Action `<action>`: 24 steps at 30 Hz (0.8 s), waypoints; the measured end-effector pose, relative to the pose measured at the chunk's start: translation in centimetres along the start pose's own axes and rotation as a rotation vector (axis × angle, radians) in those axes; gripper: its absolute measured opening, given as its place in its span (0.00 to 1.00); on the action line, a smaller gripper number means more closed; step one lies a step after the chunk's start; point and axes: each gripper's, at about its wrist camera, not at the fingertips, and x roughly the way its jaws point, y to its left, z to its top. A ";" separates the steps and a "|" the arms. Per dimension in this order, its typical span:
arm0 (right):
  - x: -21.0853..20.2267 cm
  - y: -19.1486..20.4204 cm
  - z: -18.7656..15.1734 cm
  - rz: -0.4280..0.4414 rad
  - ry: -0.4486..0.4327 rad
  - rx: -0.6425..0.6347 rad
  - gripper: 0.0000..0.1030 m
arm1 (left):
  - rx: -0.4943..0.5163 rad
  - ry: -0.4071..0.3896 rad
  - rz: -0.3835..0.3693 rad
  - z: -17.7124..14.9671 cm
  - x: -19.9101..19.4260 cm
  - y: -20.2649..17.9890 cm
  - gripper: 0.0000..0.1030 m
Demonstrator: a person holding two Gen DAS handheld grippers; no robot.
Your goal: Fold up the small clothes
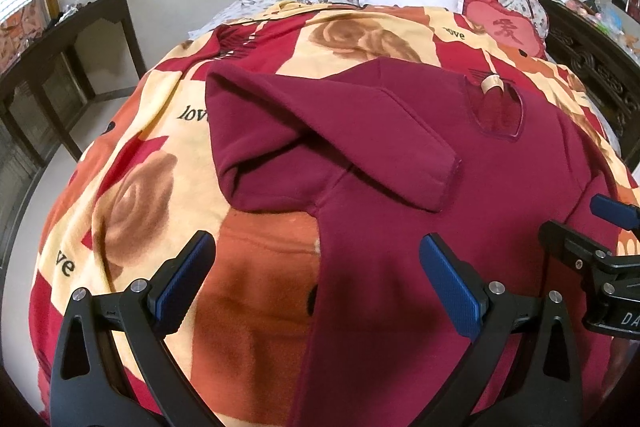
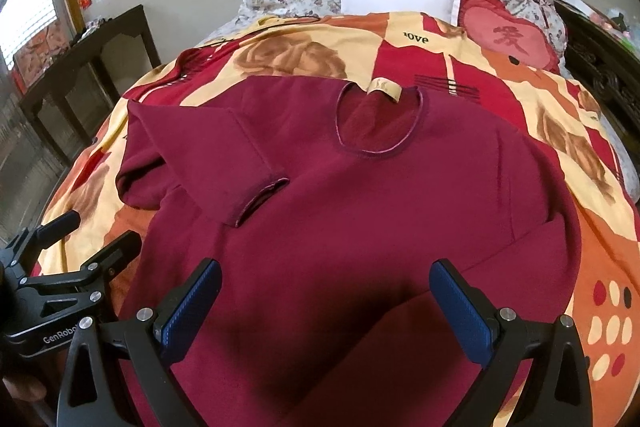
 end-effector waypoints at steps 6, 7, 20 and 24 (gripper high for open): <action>0.9 1.4 0.4 0.036 0.005 -0.039 1.00 | -0.028 0.009 0.034 -0.5 0.4 2.1 0.99; 1.0 1.7 0.5 0.042 0.004 -0.046 1.00 | -0.035 0.013 0.043 -0.6 0.5 2.5 0.99; 5.8 7.0 3.6 0.143 -0.019 -0.174 0.97 | -0.152 0.034 0.092 -0.3 1.5 7.6 0.99; 9.2 8.8 3.8 0.096 0.034 -0.271 0.75 | -0.172 0.050 0.095 -0.4 2.0 8.4 0.99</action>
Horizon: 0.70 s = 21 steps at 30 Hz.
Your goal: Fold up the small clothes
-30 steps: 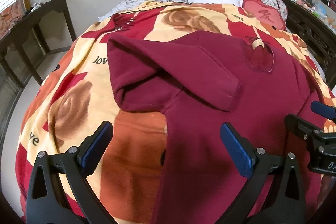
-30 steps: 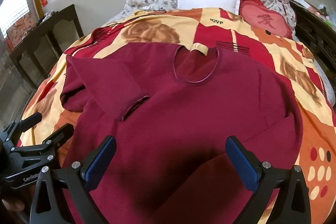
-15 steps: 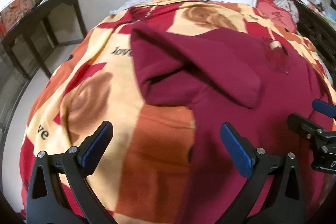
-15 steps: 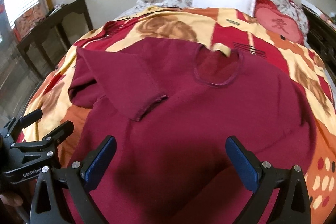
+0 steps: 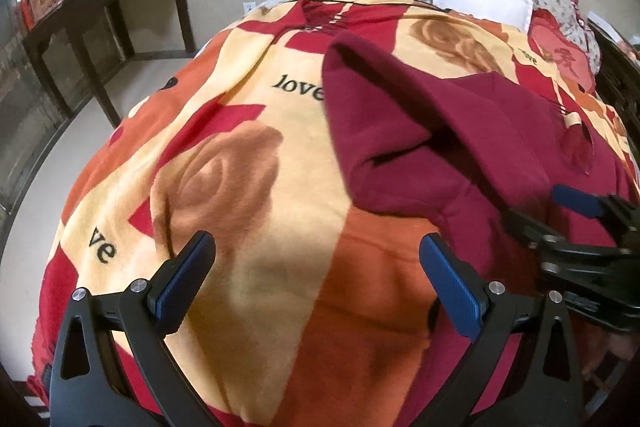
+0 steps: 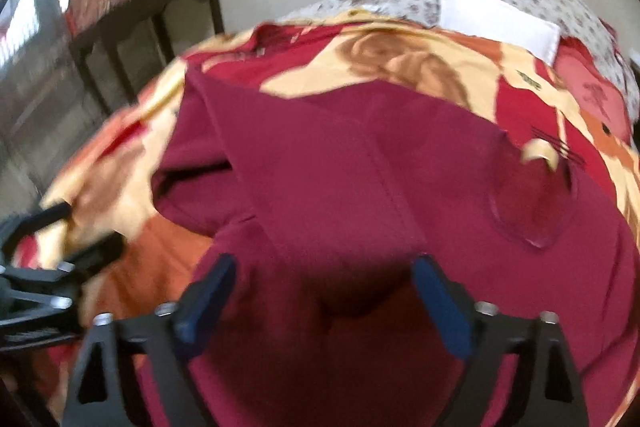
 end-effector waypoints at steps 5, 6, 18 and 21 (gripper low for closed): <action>1.8 -0.8 0.4 0.017 0.012 -0.012 0.35 | -0.007 0.004 0.008 0.1 0.4 0.6 0.99; 1.5 -1.4 0.7 0.051 0.006 0.015 0.24 | -0.011 0.004 0.008 0.2 0.5 0.7 0.99; -7.3 -6.1 2.6 0.519 -0.142 0.334 0.09 | 0.010 -0.011 0.005 0.3 0.2 -0.1 0.99; -10.3 -7.3 2.4 0.643 -0.193 0.393 0.09 | 0.004 -0.015 0.002 0.5 0.0 -0.1 0.99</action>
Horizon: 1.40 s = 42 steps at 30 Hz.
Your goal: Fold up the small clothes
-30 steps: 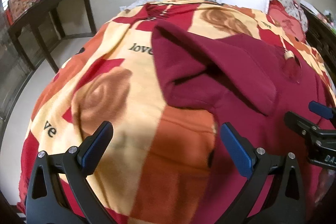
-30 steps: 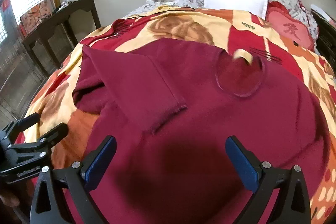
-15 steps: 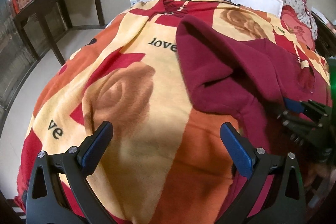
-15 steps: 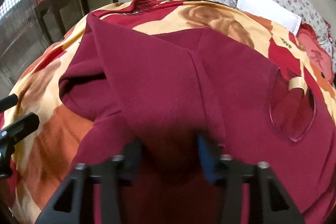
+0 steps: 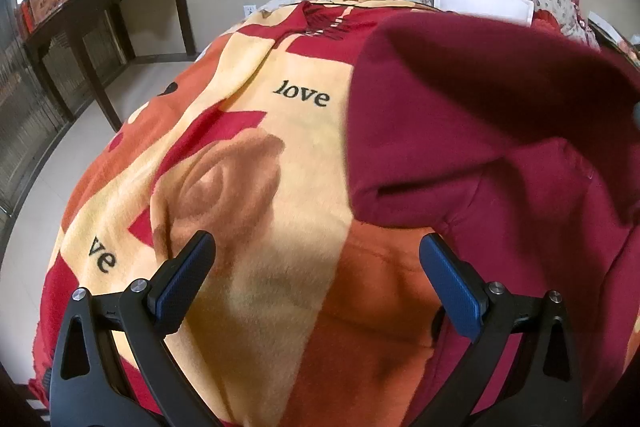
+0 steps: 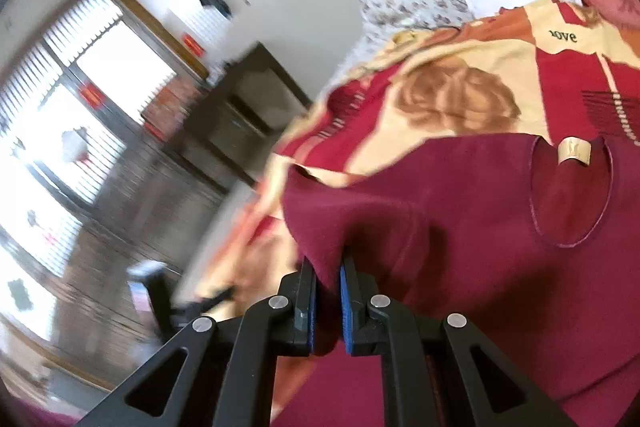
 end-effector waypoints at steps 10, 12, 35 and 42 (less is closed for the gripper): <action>-7.7 -5.3 0.1 -0.089 -0.141 0.206 0.09 | 0.019 -0.016 -0.001 -0.1 -0.8 -0.3 0.99; -8.7 -6.7 -0.4 -0.117 -0.145 0.250 0.09 | 0.014 -0.015 -0.002 -0.1 -0.8 -0.3 0.99; -12.4 -12.3 -3.0 -0.190 -0.129 0.401 0.09 | 0.113 -0.054 -0.078 5.6 1.6 -8.1 0.99; -11.1 -16.9 -0.9 -0.477 -0.083 0.384 0.12 | 0.154 -0.005 -0.017 6.1 5.5 -10.0 0.99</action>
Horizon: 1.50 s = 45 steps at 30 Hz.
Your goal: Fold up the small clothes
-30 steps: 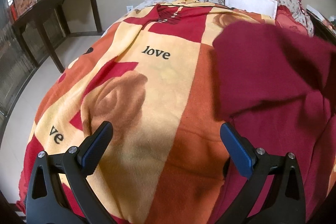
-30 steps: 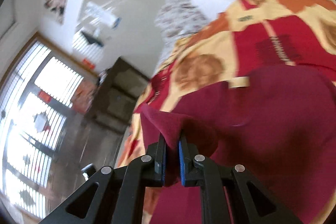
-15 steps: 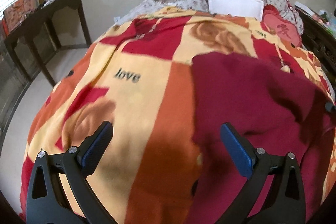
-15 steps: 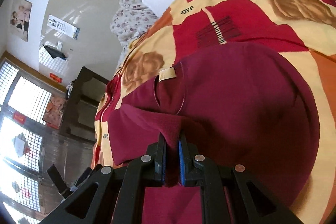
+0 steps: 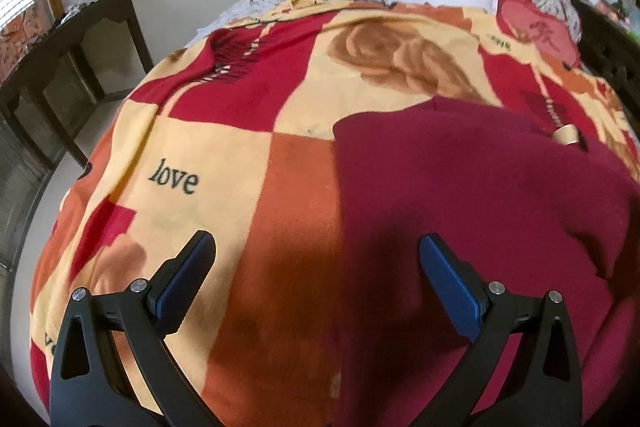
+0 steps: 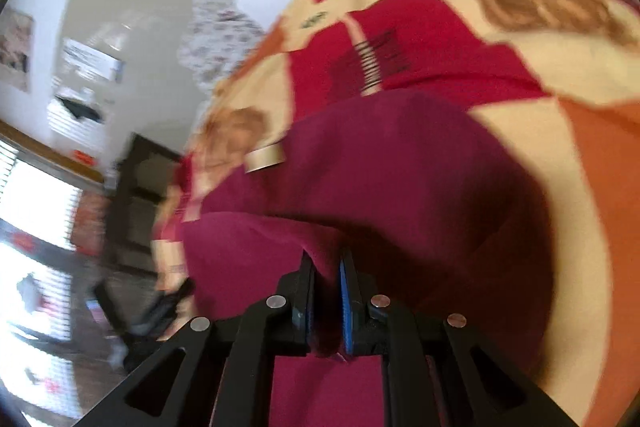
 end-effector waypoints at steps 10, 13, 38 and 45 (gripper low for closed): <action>-3.6 1.6 0.2 -0.116 -0.123 -0.194 0.16 | -0.016 -0.030 0.007 -0.1 -0.4 0.1 0.99; -2.0 2.8 -1.1 -0.108 -0.078 -0.267 0.16 | 0.001 -0.039 -0.011 -0.1 -0.9 -0.6 0.99; 2.5 1.5 -1.2 -0.197 -0.032 -0.230 0.18 | -0.001 0.065 -0.013 -1.0 2.9 -1.2 1.00; 2.6 0.7 -1.2 -0.182 -0.025 -0.197 0.18 | 0.024 0.048 0.005 -1.2 1.4 -1.5 1.00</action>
